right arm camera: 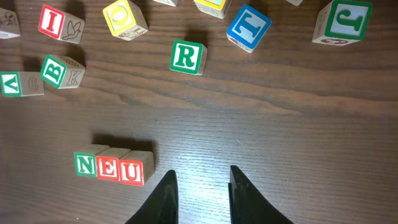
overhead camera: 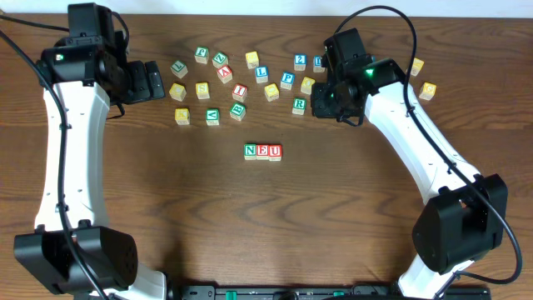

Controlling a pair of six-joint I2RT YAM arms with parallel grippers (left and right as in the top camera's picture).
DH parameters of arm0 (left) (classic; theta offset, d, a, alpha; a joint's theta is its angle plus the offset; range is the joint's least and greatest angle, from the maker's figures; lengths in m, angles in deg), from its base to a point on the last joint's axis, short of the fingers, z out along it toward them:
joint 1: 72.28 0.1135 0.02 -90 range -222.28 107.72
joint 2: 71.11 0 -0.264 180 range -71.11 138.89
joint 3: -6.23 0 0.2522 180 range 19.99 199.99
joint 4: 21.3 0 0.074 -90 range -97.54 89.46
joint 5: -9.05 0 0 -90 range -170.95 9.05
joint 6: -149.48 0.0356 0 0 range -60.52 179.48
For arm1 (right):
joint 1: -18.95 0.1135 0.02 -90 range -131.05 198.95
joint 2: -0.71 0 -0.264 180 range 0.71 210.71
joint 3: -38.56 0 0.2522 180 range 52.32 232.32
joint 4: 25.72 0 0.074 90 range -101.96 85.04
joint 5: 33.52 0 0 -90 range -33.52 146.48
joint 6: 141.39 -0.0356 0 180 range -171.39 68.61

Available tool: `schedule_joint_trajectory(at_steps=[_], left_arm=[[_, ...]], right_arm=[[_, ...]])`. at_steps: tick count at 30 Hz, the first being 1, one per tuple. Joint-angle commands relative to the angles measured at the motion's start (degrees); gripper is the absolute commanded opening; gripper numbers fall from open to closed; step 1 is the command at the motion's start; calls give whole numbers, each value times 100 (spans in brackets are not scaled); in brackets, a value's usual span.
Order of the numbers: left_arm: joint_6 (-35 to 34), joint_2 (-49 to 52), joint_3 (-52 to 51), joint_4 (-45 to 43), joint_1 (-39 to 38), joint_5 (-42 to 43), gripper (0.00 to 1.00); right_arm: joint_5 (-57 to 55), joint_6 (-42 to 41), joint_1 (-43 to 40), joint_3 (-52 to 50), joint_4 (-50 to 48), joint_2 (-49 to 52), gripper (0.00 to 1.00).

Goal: Spell out NEURIPS
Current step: 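Raise the right gripper back up to the right side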

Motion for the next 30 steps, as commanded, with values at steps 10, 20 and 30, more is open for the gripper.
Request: schedule_joint_trajectory(at_steps=[10, 20, 30], left_arm=[[76, -61, 57, 22, 24, -70, 100], [76, -61, 57, 22, 24, -70, 100], [76, -61, 57, 22, 24, -70, 100]], right_arm=[[-7, 61, -37, 114, -52, -160, 24], [-11, 66, -37, 111, -111, -157, 28], [-48, 61, -35, 111, -197, -157, 40]])
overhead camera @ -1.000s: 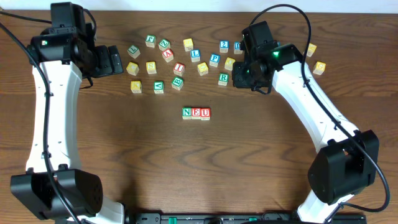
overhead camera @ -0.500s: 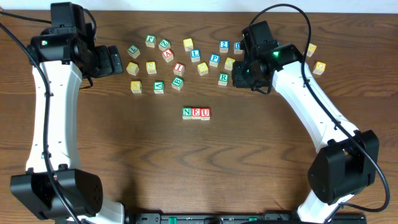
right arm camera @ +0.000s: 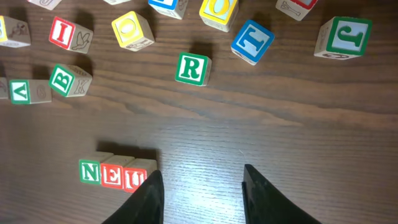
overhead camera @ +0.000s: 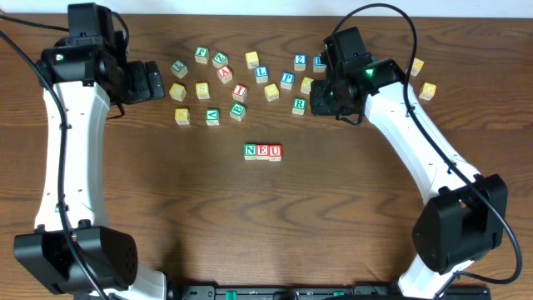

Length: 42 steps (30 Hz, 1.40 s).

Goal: Spell out NEURIPS
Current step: 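Raise the right gripper back up to the right side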

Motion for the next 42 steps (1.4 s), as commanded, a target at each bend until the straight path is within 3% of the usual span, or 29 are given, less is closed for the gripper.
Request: schedule_joint_trajectory(at_steps=[1, 7, 11, 14, 28, 42], left_arm=[[76, -61, 57, 22, 24, -70, 100], [76, -61, 57, 22, 24, -70, 100], [76, -61, 57, 22, 24, -70, 100], [76, -61, 57, 22, 24, -70, 100], [76, -61, 57, 22, 24, -70, 100], [76, -61, 57, 22, 24, -70, 100]], right_arm=[[-48, 33, -31, 107, 7, -157, 42], [-46, 33, -31, 105, -79, -157, 53], [-7, 35, 17, 105, -142, -157, 55], [-37, 66, 74, 105, -118, -157, 64], [-107, 127, 149, 315, 59, -157, 54], [-337, 686, 184, 2365, 765, 717, 56]])
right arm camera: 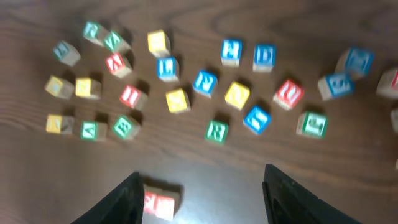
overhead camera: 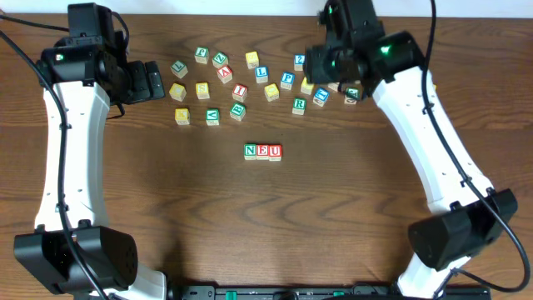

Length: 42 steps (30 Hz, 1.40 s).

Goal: Spell out NEURIPS
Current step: 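Raise the right gripper back up to the right side, then move the right gripper over the green R block in the pile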

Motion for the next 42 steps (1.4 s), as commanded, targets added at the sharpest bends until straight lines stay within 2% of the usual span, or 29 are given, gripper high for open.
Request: schedule_joint_trajectory(at_steps=[1, 13, 21, 25, 42], left_arm=[[76, -61, 57, 20, 24, -70, 100], [76, -61, 57, 20, 24, -70, 100], [76, -61, 57, 20, 24, -70, 100], [76, -61, 57, 20, 24, -70, 100], [76, -61, 57, 20, 24, -70, 100]], right_arm=[[-37, 256, 76, 273, 42, 575, 56], [-92, 236, 573, 343, -612, 1093, 52], [-90, 13, 636, 341, -691, 1246, 52], [-92, -20, 601, 341, -643, 1270, 64], [-87, -20, 79, 341, 120, 1268, 68]])
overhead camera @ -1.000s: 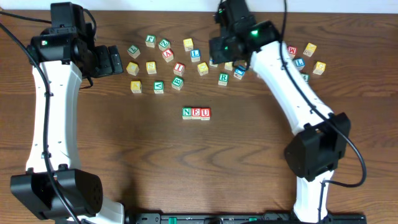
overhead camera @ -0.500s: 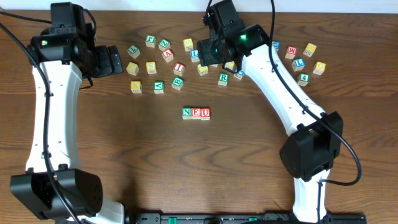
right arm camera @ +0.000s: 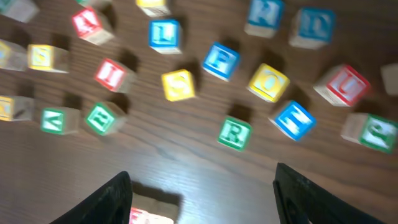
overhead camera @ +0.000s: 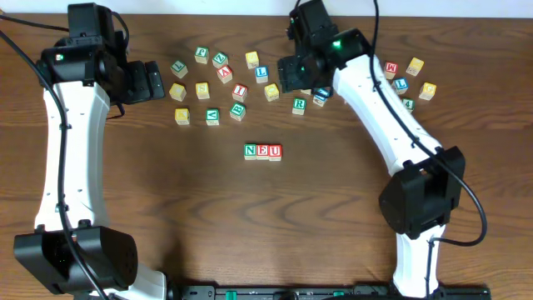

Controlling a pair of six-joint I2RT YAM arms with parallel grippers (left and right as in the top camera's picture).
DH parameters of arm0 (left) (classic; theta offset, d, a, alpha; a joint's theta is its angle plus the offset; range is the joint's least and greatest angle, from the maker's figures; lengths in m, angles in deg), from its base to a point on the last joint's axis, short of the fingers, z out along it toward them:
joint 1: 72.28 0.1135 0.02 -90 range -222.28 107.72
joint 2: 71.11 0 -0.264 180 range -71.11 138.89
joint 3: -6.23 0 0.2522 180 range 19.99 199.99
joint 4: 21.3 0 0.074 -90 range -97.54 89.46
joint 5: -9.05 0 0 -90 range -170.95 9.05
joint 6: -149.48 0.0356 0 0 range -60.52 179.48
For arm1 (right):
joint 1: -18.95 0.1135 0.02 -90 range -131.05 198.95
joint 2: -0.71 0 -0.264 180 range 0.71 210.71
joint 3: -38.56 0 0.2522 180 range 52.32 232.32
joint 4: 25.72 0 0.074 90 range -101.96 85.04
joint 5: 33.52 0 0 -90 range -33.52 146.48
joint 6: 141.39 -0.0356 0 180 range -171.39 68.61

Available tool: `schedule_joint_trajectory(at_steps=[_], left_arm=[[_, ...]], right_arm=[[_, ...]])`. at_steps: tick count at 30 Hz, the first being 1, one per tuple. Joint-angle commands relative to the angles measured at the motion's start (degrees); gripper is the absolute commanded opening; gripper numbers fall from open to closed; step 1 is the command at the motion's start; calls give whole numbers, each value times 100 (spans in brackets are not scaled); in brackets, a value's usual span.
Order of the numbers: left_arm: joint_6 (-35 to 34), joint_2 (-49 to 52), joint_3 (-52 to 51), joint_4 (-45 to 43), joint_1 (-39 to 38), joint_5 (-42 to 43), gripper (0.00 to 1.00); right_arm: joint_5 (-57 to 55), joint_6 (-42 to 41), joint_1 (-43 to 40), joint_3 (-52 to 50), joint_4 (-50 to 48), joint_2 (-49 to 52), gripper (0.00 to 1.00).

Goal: Spell out NEURIPS
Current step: 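Move the right gripper over the green R block in the pile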

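Observation:
Blocks N, E and U stand in a row (overhead camera: 263,152) at the table's middle; only the row's end shows by the left finger (right arm camera: 152,208) in the wrist view. The green R block (overhead camera: 299,106) (right arm camera: 234,133) lies just behind it, with the blue P (right arm camera: 221,60), a yellow block (right arm camera: 178,84) and the red I (right arm camera: 111,74) farther back. My right gripper (overhead camera: 293,77) (right arm camera: 202,199) hangs open wide above these loose blocks, holding nothing. My left gripper (overhead camera: 154,81) rests at the far left by the blocks; its jaws are unclear.
Loose letter blocks lie scattered along the back, from a yellow one (overhead camera: 181,115) on the left to another yellow one (overhead camera: 427,91) on the right. The wooden table (overhead camera: 266,217) stretches bare-topped toward me in front of the row.
My right arm has swung left, from over the right part of the cluster to over the P and R blocks. The blocks look larger in the wrist view. The jaws remain wide open.
My right gripper first hung low just right of the U with its jaws narrowly apart. It then opened a little wider there. Later it was high over the back cluster, wide open, and now stands farther left over it. The NEU row and left arm stayed put.

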Motion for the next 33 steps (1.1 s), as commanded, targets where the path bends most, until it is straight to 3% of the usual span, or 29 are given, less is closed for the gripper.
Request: schedule_joint_trajectory(at_steps=[1, 11, 25, 33], left_arm=[[76, -61, 57, 22, 24, -68, 100], [76, -61, 57, 22, 24, -68, 100], [76, -61, 57, 22, 24, -68, 100], [76, -61, 57, 22, 24, -68, 100]], right_arm=[[-15, -35, -210, 74, 153, 37, 68], [90, -599, -219, -369, 173, 50, 59], [33, -802, -35, -1698, -1517, 70, 48], [-422, -1073, 79, -1985, -1928, 85, 49]])
